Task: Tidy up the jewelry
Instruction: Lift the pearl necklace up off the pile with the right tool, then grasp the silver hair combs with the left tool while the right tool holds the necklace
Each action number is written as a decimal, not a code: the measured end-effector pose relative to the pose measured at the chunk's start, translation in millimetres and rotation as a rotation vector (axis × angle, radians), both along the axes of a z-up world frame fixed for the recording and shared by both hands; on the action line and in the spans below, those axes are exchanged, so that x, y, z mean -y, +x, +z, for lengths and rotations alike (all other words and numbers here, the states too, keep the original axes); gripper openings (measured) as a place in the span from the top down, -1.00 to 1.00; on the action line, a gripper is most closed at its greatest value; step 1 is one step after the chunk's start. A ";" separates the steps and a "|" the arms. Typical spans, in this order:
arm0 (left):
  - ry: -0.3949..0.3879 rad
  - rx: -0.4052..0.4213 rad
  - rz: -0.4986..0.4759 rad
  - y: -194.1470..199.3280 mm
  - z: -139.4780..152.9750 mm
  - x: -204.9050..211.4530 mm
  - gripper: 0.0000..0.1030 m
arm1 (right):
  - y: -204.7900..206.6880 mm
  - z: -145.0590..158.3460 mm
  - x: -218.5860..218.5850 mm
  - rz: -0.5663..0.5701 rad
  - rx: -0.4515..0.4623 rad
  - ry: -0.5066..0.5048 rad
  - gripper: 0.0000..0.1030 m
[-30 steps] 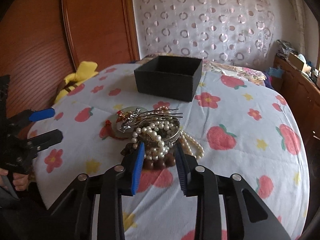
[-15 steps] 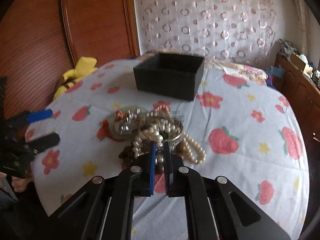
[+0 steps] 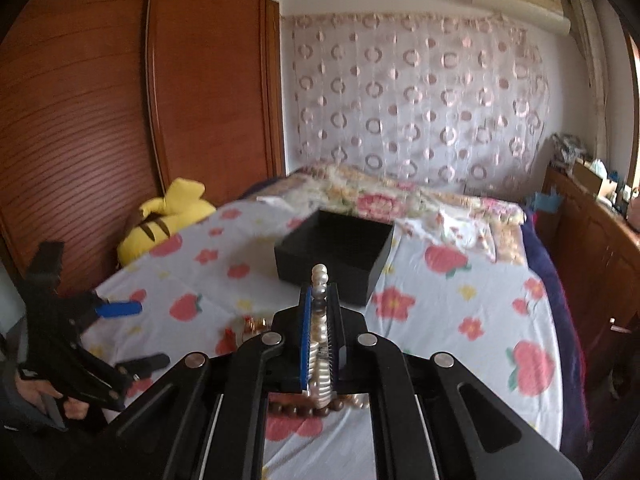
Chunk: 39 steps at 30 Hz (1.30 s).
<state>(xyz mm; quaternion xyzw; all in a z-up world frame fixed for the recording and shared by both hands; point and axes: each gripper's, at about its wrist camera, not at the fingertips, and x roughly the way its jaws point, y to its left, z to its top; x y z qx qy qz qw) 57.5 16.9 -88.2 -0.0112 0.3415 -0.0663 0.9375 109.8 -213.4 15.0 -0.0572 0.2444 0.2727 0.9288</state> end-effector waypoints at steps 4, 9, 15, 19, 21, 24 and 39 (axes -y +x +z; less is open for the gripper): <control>-0.001 -0.001 -0.001 -0.1 -0.1 0.1 -0.85 | -6.4 22.0 7.6 -0.013 0.054 0.015 0.84; -0.007 -0.008 -0.006 0.8 -1.7 1.4 -0.85 | -16.9 47.1 20.1 -0.030 0.127 0.036 0.84; 0.007 -0.012 -0.045 9.4 1.5 9.3 -0.85 | -27.0 72.9 30.9 -0.048 0.207 0.040 0.84; 0.017 -0.038 -0.090 24.0 3.1 16.7 -0.85 | -29.5 84.9 35.9 -0.054 0.237 0.023 0.84; 0.027 -0.055 -0.114 33.1 3.0 20.3 -0.85 | -29.6 85.7 37.2 -0.057 0.240 0.018 0.84; 0.029 -0.092 -0.152 48.1 0.9 25.0 -0.85 | -28.1 82.2 38.9 -0.062 0.231 0.015 0.84; 0.054 -0.139 -0.296 92.3 -0.7 63.7 -0.39 | -17.2 52.5 51.1 -0.083 0.161 0.011 0.84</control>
